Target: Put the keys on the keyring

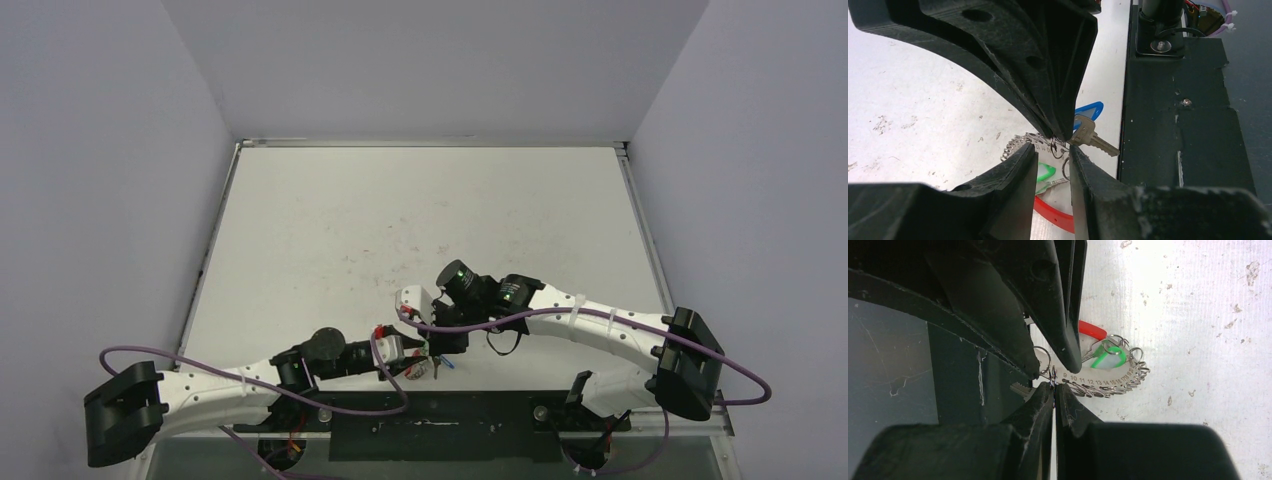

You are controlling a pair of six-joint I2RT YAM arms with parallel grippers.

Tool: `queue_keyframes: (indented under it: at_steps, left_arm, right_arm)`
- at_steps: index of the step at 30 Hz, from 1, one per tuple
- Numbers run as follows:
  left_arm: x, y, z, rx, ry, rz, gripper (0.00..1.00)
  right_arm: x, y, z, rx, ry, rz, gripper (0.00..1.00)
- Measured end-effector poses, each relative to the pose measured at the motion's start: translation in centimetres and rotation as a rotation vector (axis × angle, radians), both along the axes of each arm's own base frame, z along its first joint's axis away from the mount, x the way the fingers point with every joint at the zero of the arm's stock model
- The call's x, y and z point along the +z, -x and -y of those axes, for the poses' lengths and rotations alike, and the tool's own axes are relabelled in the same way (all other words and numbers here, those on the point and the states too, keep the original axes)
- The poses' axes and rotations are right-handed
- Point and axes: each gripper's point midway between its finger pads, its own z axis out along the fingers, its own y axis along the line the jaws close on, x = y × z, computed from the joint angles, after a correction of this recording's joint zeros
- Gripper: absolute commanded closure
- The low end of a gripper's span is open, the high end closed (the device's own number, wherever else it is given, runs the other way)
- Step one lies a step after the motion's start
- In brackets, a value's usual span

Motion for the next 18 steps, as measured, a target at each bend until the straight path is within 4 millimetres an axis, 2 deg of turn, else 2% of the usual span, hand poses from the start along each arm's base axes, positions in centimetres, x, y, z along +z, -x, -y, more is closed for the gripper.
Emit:
queue_keyframes:
  at_steps: [5, 9, 13, 15, 18]
  left_arm:
    - [-0.04, 0.11, 0.27, -0.011, 0.004, -0.003, 0.92]
    - [-0.61, 0.08, 0.4, -0.012, -0.016, -0.012, 1.0]
    - [-0.75, 0.03, 0.57, -0.013, -0.025, -0.016, 0.98]
    - [-0.77, 0.01, 0.61, -0.013, -0.027, -0.017, 0.86]
    - [-0.74, -0.01, 0.65, -0.014, -0.028, -0.013, 0.83]
  right_arm:
    - [0.07, -0.02, -0.11, -0.006, -0.004, -0.003, 1.0]
    - [0.05, 0.03, -0.08, -0.008, -0.002, -0.006, 1.0]
    - [-0.03, 0.13, 0.07, -0.008, 0.005, -0.01, 1.0]
    - [-0.05, 0.14, 0.11, -0.009, 0.007, -0.011, 1.0]
    - [0.0, 0.11, 0.01, -0.008, 0.002, -0.009, 1.0]
